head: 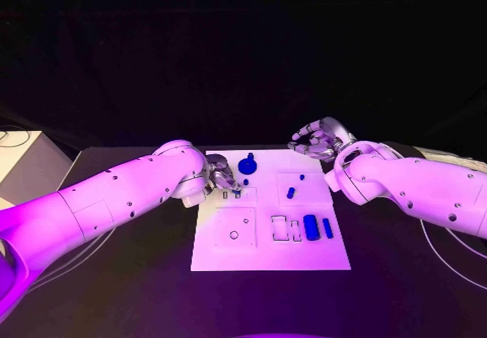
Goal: Assemble the parts on the task board
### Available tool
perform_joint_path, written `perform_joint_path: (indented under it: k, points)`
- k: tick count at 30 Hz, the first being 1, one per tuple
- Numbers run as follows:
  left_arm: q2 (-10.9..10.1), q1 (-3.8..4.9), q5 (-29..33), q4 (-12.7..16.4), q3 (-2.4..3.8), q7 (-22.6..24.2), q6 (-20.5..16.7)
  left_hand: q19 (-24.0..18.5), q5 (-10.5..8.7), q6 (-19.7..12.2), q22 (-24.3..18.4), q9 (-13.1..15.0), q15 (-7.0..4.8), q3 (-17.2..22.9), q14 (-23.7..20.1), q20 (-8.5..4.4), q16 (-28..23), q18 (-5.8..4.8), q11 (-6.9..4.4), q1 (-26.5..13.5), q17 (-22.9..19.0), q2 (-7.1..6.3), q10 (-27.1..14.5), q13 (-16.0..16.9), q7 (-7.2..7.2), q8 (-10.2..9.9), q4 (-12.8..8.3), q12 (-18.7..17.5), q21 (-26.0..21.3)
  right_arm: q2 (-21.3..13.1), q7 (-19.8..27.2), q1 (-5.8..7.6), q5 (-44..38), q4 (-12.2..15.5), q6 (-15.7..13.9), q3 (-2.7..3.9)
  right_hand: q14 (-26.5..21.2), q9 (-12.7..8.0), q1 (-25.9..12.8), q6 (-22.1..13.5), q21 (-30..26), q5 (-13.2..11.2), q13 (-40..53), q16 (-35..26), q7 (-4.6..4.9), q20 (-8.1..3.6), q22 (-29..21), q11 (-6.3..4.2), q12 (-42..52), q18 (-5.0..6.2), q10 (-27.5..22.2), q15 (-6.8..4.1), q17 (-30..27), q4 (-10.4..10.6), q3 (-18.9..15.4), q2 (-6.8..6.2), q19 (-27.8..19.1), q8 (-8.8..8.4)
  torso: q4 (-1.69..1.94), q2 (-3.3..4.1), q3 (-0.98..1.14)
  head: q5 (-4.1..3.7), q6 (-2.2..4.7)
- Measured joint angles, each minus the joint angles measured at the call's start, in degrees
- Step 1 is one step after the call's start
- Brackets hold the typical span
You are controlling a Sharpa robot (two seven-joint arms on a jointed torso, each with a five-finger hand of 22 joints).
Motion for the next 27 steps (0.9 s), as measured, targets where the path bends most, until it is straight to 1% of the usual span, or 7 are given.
perform_joint_path:
  k: [3,7,9,14,22,27]
  points:
    - [0.21,0.00,-0.60,-0.10,-0.14,-0.05,-0.06,0.21,0.00,0.31,0.04,0.00,0.00,0.00,0.00,-0.21,0.00,0.00,0.00,-0.21,0.00,-0.07,0.00,0.00,-0.11,0.00,0.00,0.00,0.00,0.00,-0.01,-0.02,0.00,-0.03,0.01,0.00,0.00,-0.01,0.00,0.00,0.00,0.00,0.00,0.00,0.00,0.00,0.00,0.00,0.00,0.00,0.00,0.00,0.00,0.00,0.00,0.00,0.00,0.00,-0.01,0.02,-0.01,0.05,-0.02]
    - [0.52,0.00,-1.27,-0.28,-0.30,-0.11,-0.07,0.21,0.21,0.33,0.12,0.00,0.00,0.00,0.00,-0.21,0.00,0.00,0.00,-0.51,0.00,0.07,0.00,0.11,-0.14,0.00,0.00,0.00,0.00,0.01,-0.02,-0.03,0.00,-0.05,0.02,0.00,0.00,0.04,-0.02,0.00,0.00,0.33,0.00,0.00,0.00,0.00,-0.01,0.00,0.00,-0.01,0.00,0.00,0.00,0.00,0.00,-0.03,0.00,0.00,-0.01,0.09,-0.02,0.08,-0.06]
    - [0.68,-0.01,-1.52,-0.42,-0.41,-0.15,-0.06,0.21,0.26,0.40,0.12,0.01,0.00,0.00,0.00,-0.21,0.00,0.00,-0.02,-0.59,0.00,0.00,0.02,0.11,-0.20,0.00,0.00,0.00,0.00,0.01,-0.02,-0.04,0.00,-0.05,0.02,0.00,0.00,0.04,-0.23,0.00,0.00,0.35,0.00,0.00,0.00,0.00,-0.01,0.00,0.00,0.00,0.00,0.00,0.00,0.00,0.00,-0.23,0.00,0.00,-0.01,0.12,-0.03,0.09,-0.06]
    - [0.85,-0.05,-1.91,-0.55,-0.60,-0.21,0.02,0.21,0.26,0.64,0.17,0.01,0.00,0.01,0.00,-0.21,0.00,0.00,-0.20,-0.74,0.00,-0.16,0.21,0.10,-0.44,0.00,0.00,0.00,0.00,0.00,-0.03,-0.05,0.00,-0.05,0.03,0.00,0.00,0.04,-0.23,0.00,0.00,0.35,0.00,0.00,0.00,0.00,-0.01,0.00,0.00,0.00,0.00,0.00,0.00,0.00,0.00,-0.23,0.00,0.00,-0.05,0.15,-0.05,0.10,-0.09]
    - [0.87,-0.07,-2.59,-0.58,-0.77,-0.33,0.60,0.21,0.26,0.82,0.26,0.02,0.01,0.01,0.00,-0.21,0.00,0.00,-0.20,-1.03,0.00,-0.44,0.21,0.10,-0.62,0.27,0.00,0.00,0.00,-0.13,-0.05,-0.06,0.00,0.01,0.04,0.00,0.00,0.04,-0.23,0.00,0.00,0.35,0.00,0.00,0.00,0.00,-0.02,0.00,0.00,0.00,0.00,0.00,0.00,0.00,0.00,-0.23,0.00,0.00,-0.01,0.17,-0.09,0.01,-0.36]
    - [0.85,-0.08,-3.07,-0.58,-0.83,-0.42,1.21,0.21,0.26,0.82,0.25,0.02,0.01,0.01,0.00,-0.21,0.00,0.00,-0.20,-1.25,0.00,-0.21,0.21,0.10,-0.62,0.29,0.00,0.00,0.00,-0.18,-0.07,-0.06,0.01,0.04,0.05,0.00,0.00,0.04,-0.23,0.00,0.00,0.34,0.00,0.00,0.00,0.00,-0.02,0.00,0.00,0.00,0.00,0.00,0.00,-0.10,0.10,-0.23,0.00,0.00,0.01,0.16,-0.09,0.03,-0.52]
